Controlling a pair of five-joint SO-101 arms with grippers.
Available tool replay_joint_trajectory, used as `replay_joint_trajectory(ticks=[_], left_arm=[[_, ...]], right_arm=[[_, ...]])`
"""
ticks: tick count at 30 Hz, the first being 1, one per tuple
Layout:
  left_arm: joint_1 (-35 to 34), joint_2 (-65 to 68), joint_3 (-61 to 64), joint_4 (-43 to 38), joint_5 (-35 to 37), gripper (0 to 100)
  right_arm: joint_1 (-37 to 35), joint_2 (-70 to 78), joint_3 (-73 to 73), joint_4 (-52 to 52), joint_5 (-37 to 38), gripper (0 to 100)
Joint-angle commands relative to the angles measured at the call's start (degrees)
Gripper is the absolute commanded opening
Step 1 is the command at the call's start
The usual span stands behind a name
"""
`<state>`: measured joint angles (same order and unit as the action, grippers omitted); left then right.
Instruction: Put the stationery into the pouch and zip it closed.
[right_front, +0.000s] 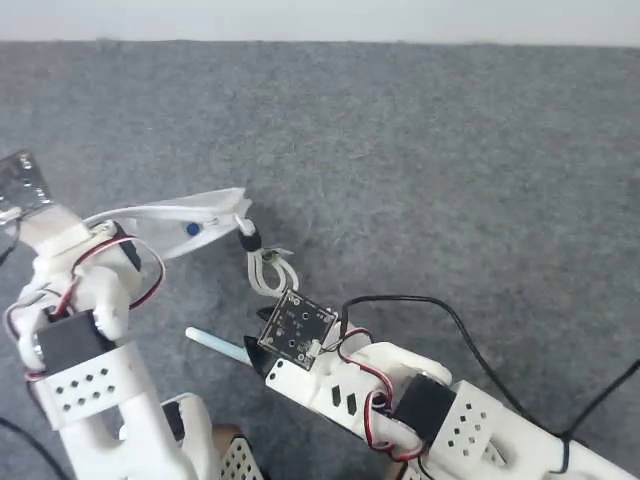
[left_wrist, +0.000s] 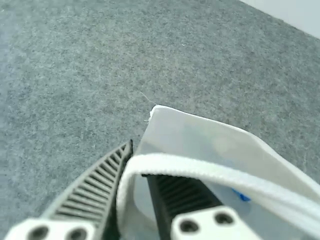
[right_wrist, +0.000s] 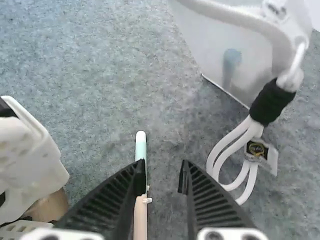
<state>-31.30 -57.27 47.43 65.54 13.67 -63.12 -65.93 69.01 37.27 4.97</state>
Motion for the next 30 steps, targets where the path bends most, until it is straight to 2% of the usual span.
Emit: replay_joint_trajectory(ticks=[1, 9, 17, 30], left_arm=[[-3.3, 0.3, -0.8, -2.3, 2.0, 1], [-3.9, 0.3, -0.7, -2.8, 2.0, 1], [-3.9, 0.3, -0.7, -2.8, 2.0, 1], [-3.9, 0.3, -0.7, -2.8, 1.9, 1]], right_arm=[[-0.7, -0.8, -1.1, 0.4, 0.1, 10.9], [-4.3, 17.5, -6.8, 0.4, 1.3, 11.0], [-4.3, 37.2, -14.2, -0.1, 1.2, 11.0], [-3.5, 56.9, -21.8, 0.4, 1.6, 10.5]])
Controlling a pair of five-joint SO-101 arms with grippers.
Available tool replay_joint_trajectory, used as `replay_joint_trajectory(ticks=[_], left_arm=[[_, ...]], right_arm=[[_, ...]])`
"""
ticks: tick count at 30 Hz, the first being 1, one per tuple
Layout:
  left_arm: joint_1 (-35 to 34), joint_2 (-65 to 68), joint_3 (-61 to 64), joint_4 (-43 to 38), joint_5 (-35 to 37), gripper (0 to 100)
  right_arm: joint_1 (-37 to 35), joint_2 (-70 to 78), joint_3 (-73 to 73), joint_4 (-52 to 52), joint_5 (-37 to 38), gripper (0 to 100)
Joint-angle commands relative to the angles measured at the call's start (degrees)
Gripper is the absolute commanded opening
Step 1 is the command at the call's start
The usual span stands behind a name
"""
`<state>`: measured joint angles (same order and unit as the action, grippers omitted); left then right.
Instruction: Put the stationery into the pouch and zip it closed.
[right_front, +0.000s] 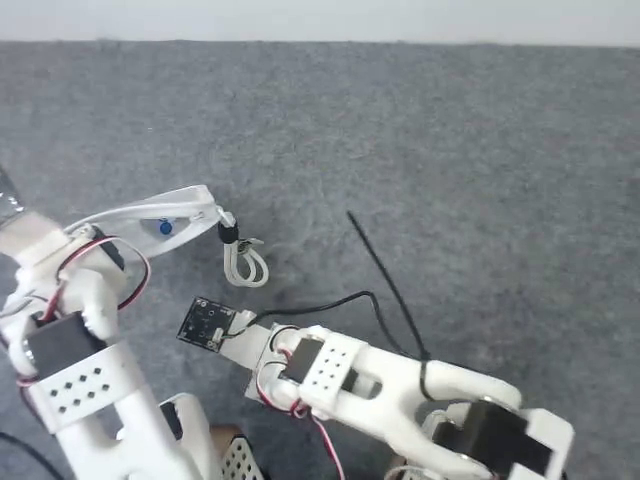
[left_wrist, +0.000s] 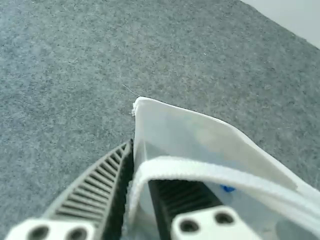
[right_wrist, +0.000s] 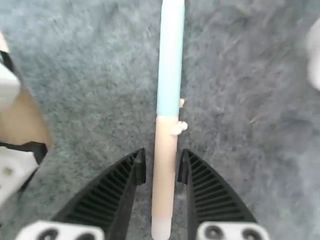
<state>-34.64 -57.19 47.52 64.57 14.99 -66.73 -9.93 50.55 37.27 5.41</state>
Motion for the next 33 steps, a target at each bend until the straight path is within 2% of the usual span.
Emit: replay_joint_trajectory(ticks=[1, 6, 9, 16, 25, 33], left_arm=[[-0.5, 0.2, -0.7, -1.8, 0.6, 1], [-0.5, 0.2, -0.7, -1.8, 0.6, 1], [-0.5, 0.2, -0.7, -1.8, 0.5, 1], [-0.5, 0.2, -0.7, -1.8, 0.5, 1], [-0.4, 0.2, -0.7, -1.8, 0.5, 1], [-0.3, 0.2, -0.7, -1.9, 0.5, 1]], right_arm=[[0.6, 1.6, -3.6, 0.5, 1.1, 10.4], [3.8, 3.3, -4.9, 0.5, 1.2, 0.2], [4.3, 3.3, -4.7, 1.0, 3.0, 0.6], [5.4, 2.8, -5.9, 10.3, 5.3, 0.6], [14.9, 2.7, -13.5, 24.7, 5.0, 0.7], [22.3, 1.1, -13.9, 26.0, 5.2, 0.9]])
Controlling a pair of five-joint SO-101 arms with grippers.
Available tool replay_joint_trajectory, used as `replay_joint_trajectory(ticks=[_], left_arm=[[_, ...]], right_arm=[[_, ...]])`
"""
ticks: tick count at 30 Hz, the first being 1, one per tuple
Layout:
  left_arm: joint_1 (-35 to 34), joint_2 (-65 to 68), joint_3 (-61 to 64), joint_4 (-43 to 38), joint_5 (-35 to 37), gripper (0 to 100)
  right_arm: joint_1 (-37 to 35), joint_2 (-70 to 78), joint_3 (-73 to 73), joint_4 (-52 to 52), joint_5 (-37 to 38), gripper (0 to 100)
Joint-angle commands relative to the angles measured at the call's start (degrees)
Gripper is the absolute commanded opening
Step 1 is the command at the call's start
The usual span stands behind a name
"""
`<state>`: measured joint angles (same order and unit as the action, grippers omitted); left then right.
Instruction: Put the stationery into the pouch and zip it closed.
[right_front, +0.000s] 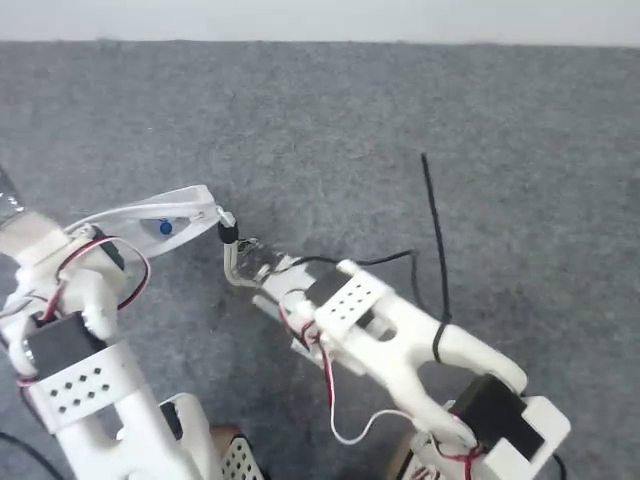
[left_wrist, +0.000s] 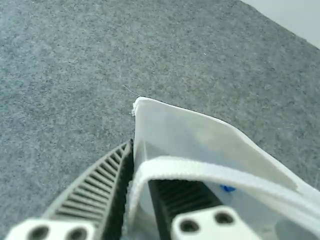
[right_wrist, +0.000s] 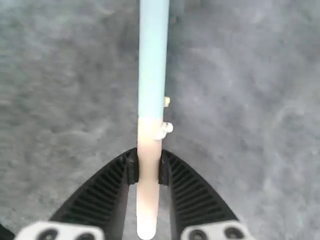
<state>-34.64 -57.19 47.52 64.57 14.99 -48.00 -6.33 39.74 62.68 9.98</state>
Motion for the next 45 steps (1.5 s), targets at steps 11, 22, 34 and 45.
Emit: replay_joint_trajectory(ticks=[11, 22, 34, 45], left_arm=[[-0.2, 0.2, -0.6, -1.9, 0.5, 1], [-0.1, 0.2, -0.6, -1.9, 0.4, 1], [-0.1, 0.2, -0.5, -1.9, 0.4, 1], [-0.1, 0.2, -0.5, -1.9, 0.4, 1]], right_arm=[[7.3, -11.3, 0.5, 0.7, 0.7, 19.5], [4.5, -12.1, -0.5, -7.1, 0.1, 17.3], [0.2, -5.8, 2.5, -23.4, -4.8, 17.0], [0.2, 3.5, 2.5, -29.8, -2.2, 9.6]])
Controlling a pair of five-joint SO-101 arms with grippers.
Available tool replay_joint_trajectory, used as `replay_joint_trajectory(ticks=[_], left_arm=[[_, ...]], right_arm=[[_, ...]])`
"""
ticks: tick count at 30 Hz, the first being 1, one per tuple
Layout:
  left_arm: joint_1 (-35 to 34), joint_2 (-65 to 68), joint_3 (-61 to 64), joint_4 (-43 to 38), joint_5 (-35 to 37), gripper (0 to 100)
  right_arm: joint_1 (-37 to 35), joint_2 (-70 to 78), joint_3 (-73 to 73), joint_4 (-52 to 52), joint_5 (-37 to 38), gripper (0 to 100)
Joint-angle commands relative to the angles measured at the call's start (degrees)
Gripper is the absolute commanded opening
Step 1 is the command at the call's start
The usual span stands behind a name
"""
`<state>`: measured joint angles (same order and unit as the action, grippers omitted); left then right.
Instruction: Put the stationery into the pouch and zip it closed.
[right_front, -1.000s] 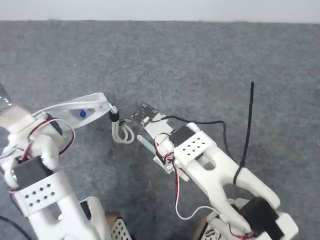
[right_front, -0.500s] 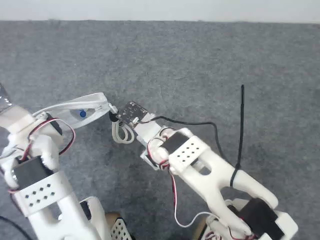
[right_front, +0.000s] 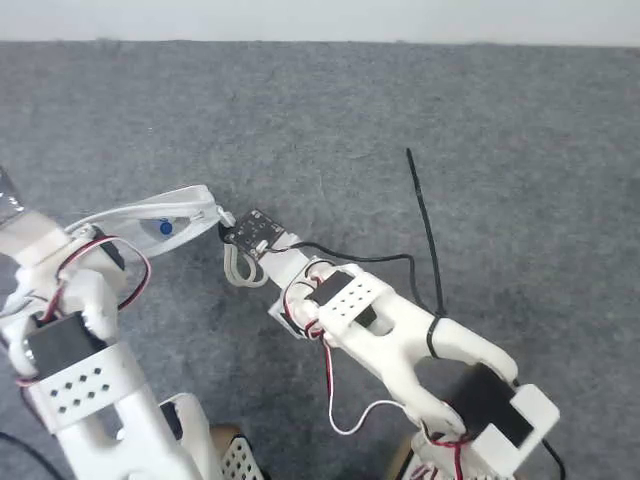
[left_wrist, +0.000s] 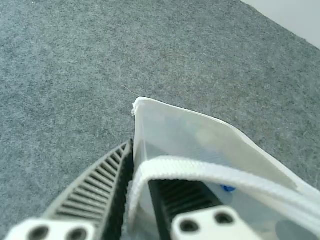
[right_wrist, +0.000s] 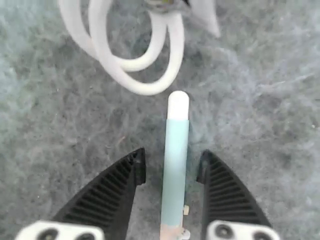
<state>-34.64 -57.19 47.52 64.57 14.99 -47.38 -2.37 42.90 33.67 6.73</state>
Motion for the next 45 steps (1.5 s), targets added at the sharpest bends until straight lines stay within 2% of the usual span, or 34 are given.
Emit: replay_joint_trajectory(ticks=[1, 4, 9, 21, 25, 29, 37, 45], left_arm=[[-0.1, 0.2, -0.5, -1.9, 0.4, 1], [-0.1, 0.2, -0.5, -1.9, 0.4, 1], [-0.1, 0.2, -0.5, -1.8, 0.4, 1], [-0.2, 0.2, -0.5, -1.8, 0.4, 1], [-0.2, 0.2, -0.5, -1.8, 0.4, 1], [-0.2, 0.2, -0.4, -1.8, 0.4, 1], [-0.2, 0.3, -0.4, -1.8, 0.4, 1], [-0.2, 0.3, -0.4, -1.8, 0.4, 1]], right_arm=[[-0.4, -0.3, -0.7, -0.8, 1.1, 6.5], [-0.4, -0.1, -0.7, -0.8, 1.1, 0.4], [-0.4, -0.5, -0.7, 0.5, 1.1, 1.7], [-0.7, -0.6, -4.5, 14.7, 1.2, 1.7], [-1.0, -0.7, -4.5, 17.0, 5.2, 1.8], [-1.1, -0.7, -6.1, 17.3, 5.5, 2.2], [-1.1, 0.0, -6.2, 20.1, 5.5, 13.4], [-1.1, 0.0, -6.4, 21.2, 5.5, 5.8]])
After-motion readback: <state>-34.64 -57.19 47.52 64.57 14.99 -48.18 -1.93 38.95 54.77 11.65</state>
